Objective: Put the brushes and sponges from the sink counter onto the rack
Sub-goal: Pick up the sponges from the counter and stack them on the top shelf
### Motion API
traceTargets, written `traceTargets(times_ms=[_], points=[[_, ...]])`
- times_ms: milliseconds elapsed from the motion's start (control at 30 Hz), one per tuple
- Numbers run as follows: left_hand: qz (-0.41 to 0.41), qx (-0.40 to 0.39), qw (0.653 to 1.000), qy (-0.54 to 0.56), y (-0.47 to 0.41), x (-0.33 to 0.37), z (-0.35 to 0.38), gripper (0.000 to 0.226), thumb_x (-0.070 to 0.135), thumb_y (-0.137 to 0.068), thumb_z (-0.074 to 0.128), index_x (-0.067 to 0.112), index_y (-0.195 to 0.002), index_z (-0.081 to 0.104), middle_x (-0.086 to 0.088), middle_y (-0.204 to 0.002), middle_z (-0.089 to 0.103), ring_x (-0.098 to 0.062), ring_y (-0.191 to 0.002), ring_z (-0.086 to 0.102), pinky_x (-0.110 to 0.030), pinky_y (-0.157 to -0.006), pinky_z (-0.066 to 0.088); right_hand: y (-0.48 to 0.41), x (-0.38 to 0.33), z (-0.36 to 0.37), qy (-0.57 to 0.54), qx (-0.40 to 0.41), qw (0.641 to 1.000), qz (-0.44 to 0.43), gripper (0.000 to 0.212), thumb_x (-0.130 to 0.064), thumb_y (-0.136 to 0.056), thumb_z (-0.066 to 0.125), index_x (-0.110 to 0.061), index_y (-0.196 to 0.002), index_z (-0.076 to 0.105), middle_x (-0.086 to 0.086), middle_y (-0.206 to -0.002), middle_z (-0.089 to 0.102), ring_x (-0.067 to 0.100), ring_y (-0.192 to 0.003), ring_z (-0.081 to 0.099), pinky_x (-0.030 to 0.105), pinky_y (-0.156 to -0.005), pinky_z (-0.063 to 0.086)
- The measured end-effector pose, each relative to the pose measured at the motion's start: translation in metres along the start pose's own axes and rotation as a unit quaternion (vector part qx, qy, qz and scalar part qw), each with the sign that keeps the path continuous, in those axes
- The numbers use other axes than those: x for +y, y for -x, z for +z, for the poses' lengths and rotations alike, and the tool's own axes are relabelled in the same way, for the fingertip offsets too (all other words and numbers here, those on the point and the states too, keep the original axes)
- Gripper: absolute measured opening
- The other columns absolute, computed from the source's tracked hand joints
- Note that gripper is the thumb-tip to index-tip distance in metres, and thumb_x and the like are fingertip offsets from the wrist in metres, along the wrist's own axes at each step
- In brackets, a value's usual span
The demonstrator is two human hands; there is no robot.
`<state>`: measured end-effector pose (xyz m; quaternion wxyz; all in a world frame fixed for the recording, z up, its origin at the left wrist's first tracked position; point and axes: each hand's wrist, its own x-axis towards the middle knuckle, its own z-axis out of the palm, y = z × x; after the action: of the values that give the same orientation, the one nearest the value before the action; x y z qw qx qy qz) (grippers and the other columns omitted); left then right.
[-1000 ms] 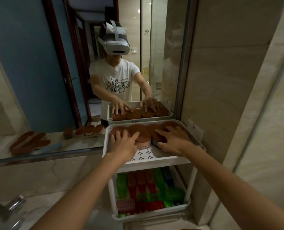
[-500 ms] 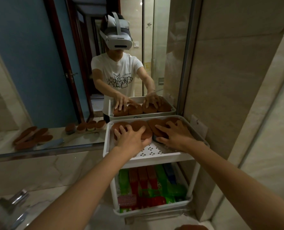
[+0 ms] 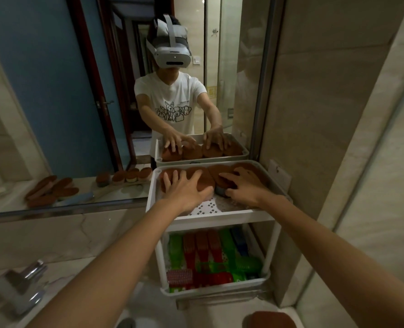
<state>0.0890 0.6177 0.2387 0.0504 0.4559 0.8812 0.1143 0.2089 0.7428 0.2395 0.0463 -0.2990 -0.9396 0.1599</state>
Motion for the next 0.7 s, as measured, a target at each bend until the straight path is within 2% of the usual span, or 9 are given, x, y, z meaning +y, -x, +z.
traceTargets(times_ms=[100,200,267,400,467,600,700], points=[[-0.008,0.072,0.997,0.033,0.01,0.002,-0.008,0.056,0.044,-0.098,0.029,0.026,-0.149,0.018,-0.011,-0.157,0.022,-0.027,-0.147,0.011,-0.051,-0.12,-0.002,0.012,-0.008,-0.009,-0.07,0.045,0.996,-0.03,0.05,-0.027,-0.091,0.05,-0.025,-0.14,0.04,0.007,-0.148,0.035,0.025,-0.134,0.035,0.034,-0.109,0.03],[-0.023,0.158,0.982,0.101,0.027,0.005,-0.02,0.046,0.028,-0.098,0.036,0.019,-0.143,0.034,-0.01,-0.146,0.04,-0.028,-0.136,0.034,-0.045,-0.116,0.022,0.027,-0.032,-0.016,-0.092,0.124,0.984,-0.088,0.046,-0.021,-0.09,0.051,-0.017,-0.135,0.047,0.008,-0.138,0.049,0.023,-0.126,0.045,0.032,-0.103,0.036],[-0.036,0.214,0.963,0.158,0.046,0.004,-0.027,0.038,0.02,-0.096,0.039,0.014,-0.133,0.047,-0.01,-0.135,0.049,-0.028,-0.125,0.046,-0.039,-0.105,0.037,0.038,-0.054,-0.015,-0.095,0.186,0.972,-0.104,0.044,-0.02,-0.089,0.051,-0.015,-0.133,0.05,0.008,-0.134,0.051,0.024,-0.126,0.046,0.033,-0.102,0.036],[-0.07,0.277,0.935,0.212,0.109,-0.014,-0.032,0.029,0.014,-0.095,0.043,0.008,-0.119,0.059,-0.009,-0.118,0.061,-0.024,-0.107,0.058,-0.028,-0.083,0.044,0.074,-0.1,0.011,-0.183,0.238,0.946,-0.118,0.036,-0.014,-0.086,0.051,-0.011,-0.121,0.06,0.007,-0.124,0.059,0.022,-0.114,0.055,0.03,-0.094,0.04],[-0.11,0.282,0.922,0.241,0.146,-0.032,-0.026,0.026,0.015,-0.095,0.045,0.009,-0.115,0.061,-0.006,-0.108,0.064,-0.021,-0.098,0.06,-0.02,-0.074,0.041,0.097,-0.121,0.033,-0.24,0.228,0.933,-0.139,0.03,-0.009,-0.085,0.052,-0.008,-0.113,0.064,0.008,-0.116,0.064,0.02,-0.106,0.059,0.029,-0.091,0.044],[-0.186,0.247,0.913,0.266,0.203,-0.067,0.005,0.022,0.016,-0.093,0.05,0.009,-0.108,0.065,-0.011,-0.107,0.069,-0.027,-0.102,0.063,-0.027,-0.083,0.045,0.135,-0.153,0.084,-0.311,0.154,0.928,-0.136,0.026,-0.006,-0.085,0.055,-0.006,-0.107,0.068,0.009,-0.107,0.07,0.021,-0.098,0.063,0.025,-0.087,0.046],[-0.263,0.197,0.9,0.287,0.256,-0.11,0.043,0.021,0.014,-0.092,0.049,0.006,-0.103,0.065,-0.015,-0.106,0.069,-0.03,-0.103,0.062,-0.033,-0.09,0.046,0.17,-0.183,0.142,-0.325,0.055,0.939,-0.095,0.025,-0.007,-0.085,0.054,-0.006,-0.105,0.068,0.012,-0.102,0.072,0.025,-0.095,0.065,0.029,-0.086,0.047]])
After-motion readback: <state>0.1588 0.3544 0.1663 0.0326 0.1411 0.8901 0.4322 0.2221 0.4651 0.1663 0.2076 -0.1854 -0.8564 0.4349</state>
